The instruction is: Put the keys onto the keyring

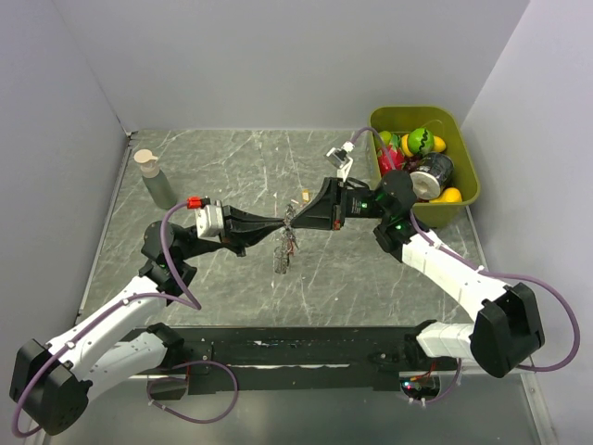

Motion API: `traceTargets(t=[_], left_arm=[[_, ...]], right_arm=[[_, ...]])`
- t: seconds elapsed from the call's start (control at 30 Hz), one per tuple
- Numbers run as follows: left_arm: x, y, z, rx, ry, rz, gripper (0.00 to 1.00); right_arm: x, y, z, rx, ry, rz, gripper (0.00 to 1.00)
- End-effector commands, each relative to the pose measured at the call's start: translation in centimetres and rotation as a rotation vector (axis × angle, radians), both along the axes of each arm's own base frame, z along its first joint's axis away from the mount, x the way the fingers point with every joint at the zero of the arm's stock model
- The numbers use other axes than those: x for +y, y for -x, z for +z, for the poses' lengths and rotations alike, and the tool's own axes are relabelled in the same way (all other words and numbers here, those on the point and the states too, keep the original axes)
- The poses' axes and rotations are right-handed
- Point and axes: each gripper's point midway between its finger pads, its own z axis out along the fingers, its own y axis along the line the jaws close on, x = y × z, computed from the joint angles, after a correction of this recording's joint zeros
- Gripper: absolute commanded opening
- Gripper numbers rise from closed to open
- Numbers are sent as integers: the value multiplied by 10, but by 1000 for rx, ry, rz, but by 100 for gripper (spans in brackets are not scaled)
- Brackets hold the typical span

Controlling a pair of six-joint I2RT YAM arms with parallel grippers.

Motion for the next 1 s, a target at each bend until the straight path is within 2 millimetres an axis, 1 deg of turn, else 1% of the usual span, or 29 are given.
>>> traceTargets(t=[0.0, 0.13, 0.2, 0.37, 0.4, 0.47, 0.5, 0.57, 0.63, 0.73, 0.77, 0.83, 0.87, 0.9, 0.93, 0.97], left_arm=[[5, 6, 26, -93, 47, 12, 1], [6, 6, 25, -95, 39, 16, 1], [5, 5, 22, -93, 26, 20, 1], [5, 4, 16, -96, -20, 24, 1], [4, 3, 11, -92, -44, 30, 1], [6, 4, 11, -101, -56, 36, 1], [6, 2, 5, -97, -79, 42, 1], [7, 2, 4, -118, -98, 57, 1], [8, 1, -2, -117, -133, 62, 1], [8, 1, -5, -134, -162, 67, 8], [9, 1, -10, -136, -182, 68, 14], [9, 2, -12, -141, -207, 58, 21], [9, 2, -19, -134, -235, 55, 29], [9, 4, -20, -138, -243, 44, 33], [8, 7, -19, -143, -246, 31, 39], [9, 8, -19, -140, -242, 28, 53]], right_arm=[[-1, 6, 28, -132, -60, 7, 0], [-4, 5, 28, -162, -31, -33, 0], [-5, 2, 30, -200, -22, -60, 0], [-7, -5, 31, -233, 12, -116, 0], [-7, -8, 34, -254, 12, -129, 0], [-7, -11, 33, -262, 22, -144, 0], [-7, -14, 35, -278, 23, -155, 0], [-8, -17, 35, -286, 28, -163, 0], [-7, -20, 37, -299, 25, -169, 0], [-7, -21, 40, -318, 18, -168, 0], [-7, -22, 42, -327, 16, -169, 0], [-6, -22, 45, -349, 10, -162, 0], [-7, -21, 46, -359, 8, -157, 0], [-7, -20, 46, -373, 5, -152, 0], [-7, -19, 49, -396, -7, -148, 0], [-7, -17, 50, -407, -12, -137, 0]])
